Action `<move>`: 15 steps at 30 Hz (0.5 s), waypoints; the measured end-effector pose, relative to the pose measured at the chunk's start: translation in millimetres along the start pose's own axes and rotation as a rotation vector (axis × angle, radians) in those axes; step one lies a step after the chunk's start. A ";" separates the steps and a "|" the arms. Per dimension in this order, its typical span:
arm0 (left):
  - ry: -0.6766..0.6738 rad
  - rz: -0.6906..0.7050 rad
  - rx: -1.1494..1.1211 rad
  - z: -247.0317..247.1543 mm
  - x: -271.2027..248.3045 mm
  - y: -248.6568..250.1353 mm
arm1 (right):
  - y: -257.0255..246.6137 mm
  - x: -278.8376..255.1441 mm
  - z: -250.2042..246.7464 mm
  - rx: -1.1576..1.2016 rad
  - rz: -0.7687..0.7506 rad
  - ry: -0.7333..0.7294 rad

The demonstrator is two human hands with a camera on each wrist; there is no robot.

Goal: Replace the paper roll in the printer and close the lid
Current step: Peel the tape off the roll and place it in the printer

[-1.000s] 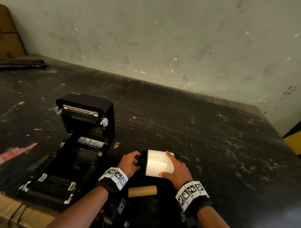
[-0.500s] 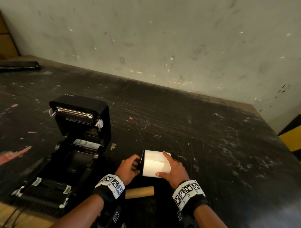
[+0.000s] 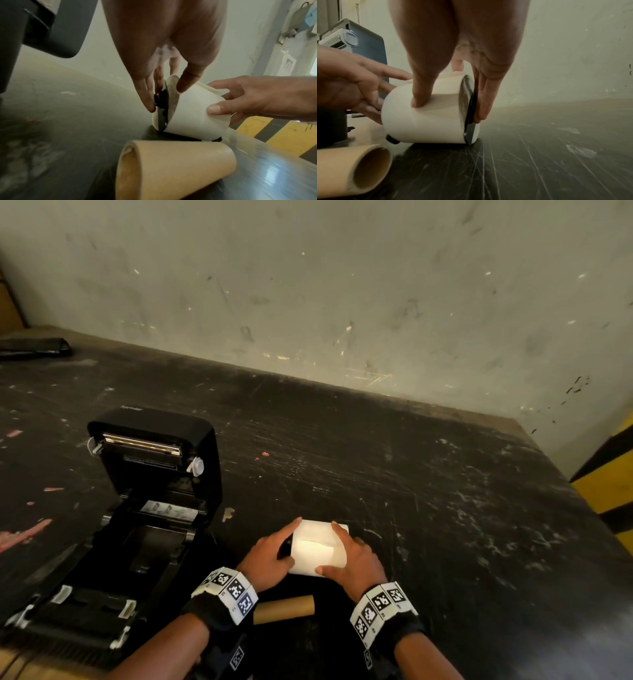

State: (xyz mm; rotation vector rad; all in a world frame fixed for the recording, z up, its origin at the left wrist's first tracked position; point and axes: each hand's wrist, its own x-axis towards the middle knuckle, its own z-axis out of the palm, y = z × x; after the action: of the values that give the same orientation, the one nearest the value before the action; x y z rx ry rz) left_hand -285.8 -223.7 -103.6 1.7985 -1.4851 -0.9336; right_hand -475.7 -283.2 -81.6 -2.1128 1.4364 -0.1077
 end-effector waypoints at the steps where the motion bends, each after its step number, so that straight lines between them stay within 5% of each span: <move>1: -0.005 -0.009 0.031 -0.2 -0.5 3.2 | -0.4 -0.4 0.5 0.000 0.002 -0.002; 7: 0.020 -0.031 0.241 0.9 0.1 17.4 | 0.7 -0.5 0.8 -0.044 -0.022 0.002; 15: -0.023 -0.040 0.213 2.0 1.3 13.7 | 20.0 12.5 -1.9 0.144 -0.086 -0.033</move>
State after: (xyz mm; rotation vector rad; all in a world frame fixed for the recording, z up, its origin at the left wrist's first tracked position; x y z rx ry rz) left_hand -294.8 -227.5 -93.7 1.9807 -1.6205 -0.8439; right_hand -487.7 -300.0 -93.1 -2.0484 1.2796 -0.2029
